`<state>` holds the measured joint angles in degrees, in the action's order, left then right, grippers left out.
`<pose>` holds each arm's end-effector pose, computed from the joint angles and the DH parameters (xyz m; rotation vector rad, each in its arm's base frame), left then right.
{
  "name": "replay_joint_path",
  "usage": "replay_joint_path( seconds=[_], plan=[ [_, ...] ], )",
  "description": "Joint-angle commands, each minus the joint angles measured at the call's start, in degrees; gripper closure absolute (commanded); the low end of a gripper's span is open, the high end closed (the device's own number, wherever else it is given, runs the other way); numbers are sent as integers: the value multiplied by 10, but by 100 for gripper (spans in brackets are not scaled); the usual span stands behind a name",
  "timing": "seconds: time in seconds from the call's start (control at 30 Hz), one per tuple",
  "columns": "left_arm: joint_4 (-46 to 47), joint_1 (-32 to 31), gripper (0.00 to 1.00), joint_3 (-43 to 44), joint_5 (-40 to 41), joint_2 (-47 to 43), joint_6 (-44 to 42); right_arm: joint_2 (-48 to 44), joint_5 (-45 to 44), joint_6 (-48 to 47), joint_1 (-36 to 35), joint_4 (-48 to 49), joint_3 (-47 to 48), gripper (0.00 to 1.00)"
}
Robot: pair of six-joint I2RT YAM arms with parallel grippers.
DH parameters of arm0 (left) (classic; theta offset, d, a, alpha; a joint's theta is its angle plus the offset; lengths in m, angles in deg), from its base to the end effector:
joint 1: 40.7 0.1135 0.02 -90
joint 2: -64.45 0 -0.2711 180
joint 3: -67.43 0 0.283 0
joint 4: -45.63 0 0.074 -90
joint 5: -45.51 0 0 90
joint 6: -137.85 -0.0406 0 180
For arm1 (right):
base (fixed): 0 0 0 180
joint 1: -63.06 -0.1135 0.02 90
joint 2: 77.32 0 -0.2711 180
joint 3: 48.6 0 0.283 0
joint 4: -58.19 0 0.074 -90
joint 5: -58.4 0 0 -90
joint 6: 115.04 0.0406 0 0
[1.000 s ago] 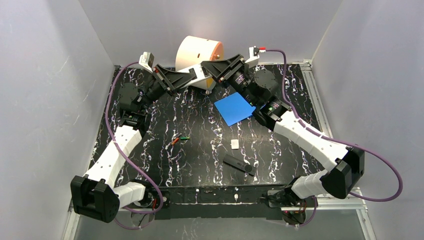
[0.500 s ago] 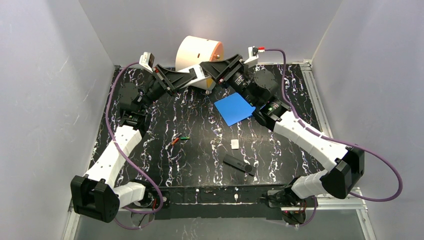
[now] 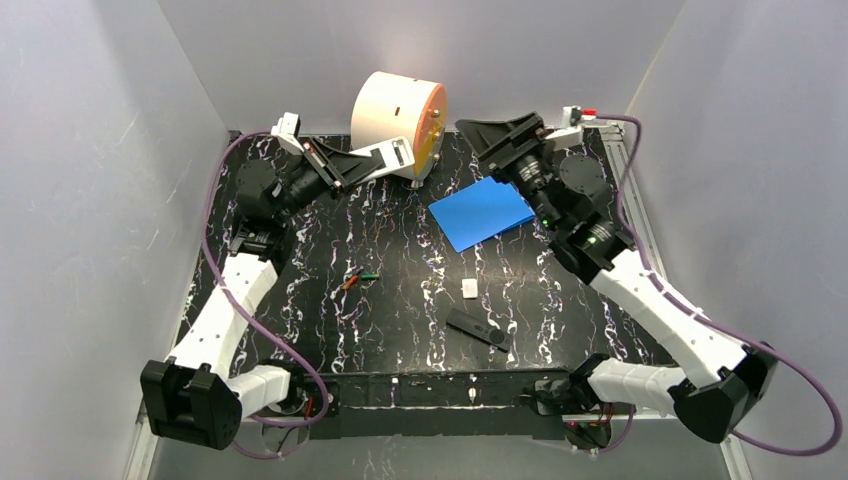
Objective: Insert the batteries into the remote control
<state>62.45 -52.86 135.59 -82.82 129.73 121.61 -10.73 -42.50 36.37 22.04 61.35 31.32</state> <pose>0.2771 -0.0855 0.4097 -0.1191 1.5040 -1.6535 0.2290 0.1890 0.4599 0.4280 1.3594 1.3909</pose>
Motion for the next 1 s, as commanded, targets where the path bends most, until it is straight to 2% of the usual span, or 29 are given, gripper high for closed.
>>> replay_joint_path(
  seconds=[0.0, 0.1, 0.2, 0.3, 0.4, 0.63, 0.77, 0.87, 0.97],
  plan=[
    [-190, 24, 100, 12, 17, -51, -159, -28, -87, -98, 11, -144, 13, 17],
    [-321, 31, 100, 40, 67, -74, -250, 13, -83, -173, 11, -255, 51, 19],
    [-427, 32, 100, 76, 129, -86, -317, 101, 3, -202, 10, -334, 92, 25],
    [-495, 32, 100, 91, 199, -104, -338, 185, 118, -175, -5, -318, 83, 33],
    [-540, 32, 100, 98, 247, -117, -348, 251, 149, -217, -41, -287, 85, 36],
    [-611, 32, 100, 107, 303, -149, -354, 385, 162, -428, -110, -330, 183, 35],
    [-626, 32, 100, 103, 349, -166, -375, 432, 128, -512, -157, -304, 192, 35],
    [-644, 32, 100, 119, 384, -165, -384, 470, 96, -506, -176, -317, 220, 36],
    [-656, 32, 100, 127, 420, -169, -385, 501, 14, -397, -179, -361, 280, 38]
  ],
)
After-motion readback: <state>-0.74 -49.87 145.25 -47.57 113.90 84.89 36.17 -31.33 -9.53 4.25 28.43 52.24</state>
